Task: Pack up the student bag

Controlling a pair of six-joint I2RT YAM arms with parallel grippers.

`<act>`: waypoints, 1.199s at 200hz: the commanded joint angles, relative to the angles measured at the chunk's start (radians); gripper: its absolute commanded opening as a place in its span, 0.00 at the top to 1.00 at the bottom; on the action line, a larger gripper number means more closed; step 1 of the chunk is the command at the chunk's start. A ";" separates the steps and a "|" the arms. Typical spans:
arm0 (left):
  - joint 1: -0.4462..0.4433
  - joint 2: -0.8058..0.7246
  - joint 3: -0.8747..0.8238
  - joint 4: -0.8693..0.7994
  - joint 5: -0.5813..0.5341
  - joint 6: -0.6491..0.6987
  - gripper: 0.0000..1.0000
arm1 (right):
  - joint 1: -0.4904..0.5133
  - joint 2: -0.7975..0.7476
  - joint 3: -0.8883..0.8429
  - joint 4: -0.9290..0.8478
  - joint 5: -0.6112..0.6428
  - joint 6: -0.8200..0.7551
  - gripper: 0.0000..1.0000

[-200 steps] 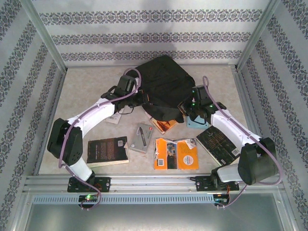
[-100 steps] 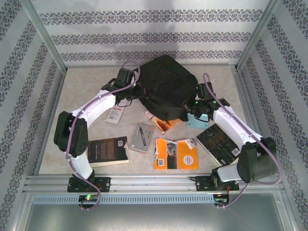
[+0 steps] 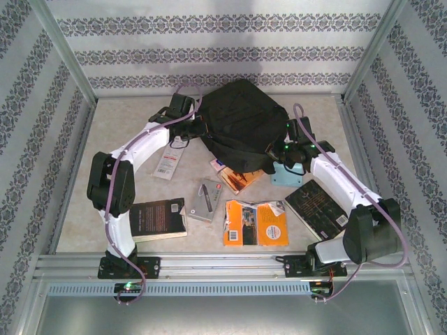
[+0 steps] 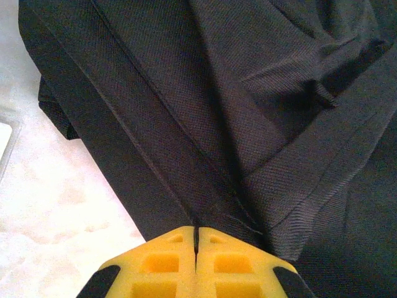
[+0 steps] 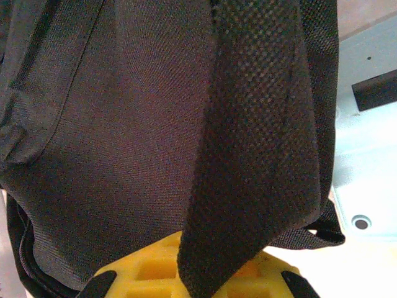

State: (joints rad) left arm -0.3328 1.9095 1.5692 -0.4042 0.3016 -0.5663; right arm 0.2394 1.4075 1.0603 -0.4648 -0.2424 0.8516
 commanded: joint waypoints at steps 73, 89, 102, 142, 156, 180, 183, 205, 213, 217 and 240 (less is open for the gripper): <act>0.070 -0.195 0.062 -0.040 -0.148 0.026 1.00 | 0.037 0.228 0.343 0.068 -0.035 -0.121 1.00; 0.070 -0.266 -0.011 -0.019 -0.165 0.020 1.00 | 0.043 0.280 0.390 0.077 -0.083 -0.164 1.00; 0.070 -0.324 -0.069 0.000 -0.170 0.017 1.00 | 0.049 0.292 0.390 0.120 -0.124 -0.172 1.00; 0.070 -0.486 -0.204 0.010 -0.174 0.004 1.00 | 0.086 0.286 0.378 0.201 -0.187 -0.169 1.00; 0.069 -0.538 -0.263 0.006 -0.176 -0.009 1.00 | 0.115 0.280 0.356 0.198 -0.187 -0.169 1.00; 0.069 -0.625 -0.351 -0.056 -0.198 -0.013 0.61 | 0.184 0.219 0.233 0.207 -0.107 -0.164 1.00; 0.069 -0.638 -0.359 -0.068 -0.211 -0.010 0.58 | 0.194 0.206 0.213 0.209 -0.096 -0.163 1.00; 0.069 -0.725 -0.409 -0.125 -0.280 0.010 0.43 | 0.244 0.125 0.040 0.269 -0.031 -0.139 1.00; 0.070 -0.740 -0.414 -0.144 -0.286 0.021 0.40 | 0.251 0.099 -0.022 0.301 -0.024 -0.121 0.96; 0.070 -0.743 -0.412 -0.153 -0.283 0.028 0.39 | 0.253 0.089 -0.058 0.322 -0.024 -0.109 0.93; 0.065 -0.696 -0.396 -0.179 -0.201 0.056 0.35 | 0.255 0.042 -0.200 0.435 -0.008 -0.062 0.62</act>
State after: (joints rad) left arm -0.2726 1.1786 1.1633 -0.5198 0.0681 -0.5537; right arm 0.5003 1.5135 0.9585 -0.1856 -0.3153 0.7452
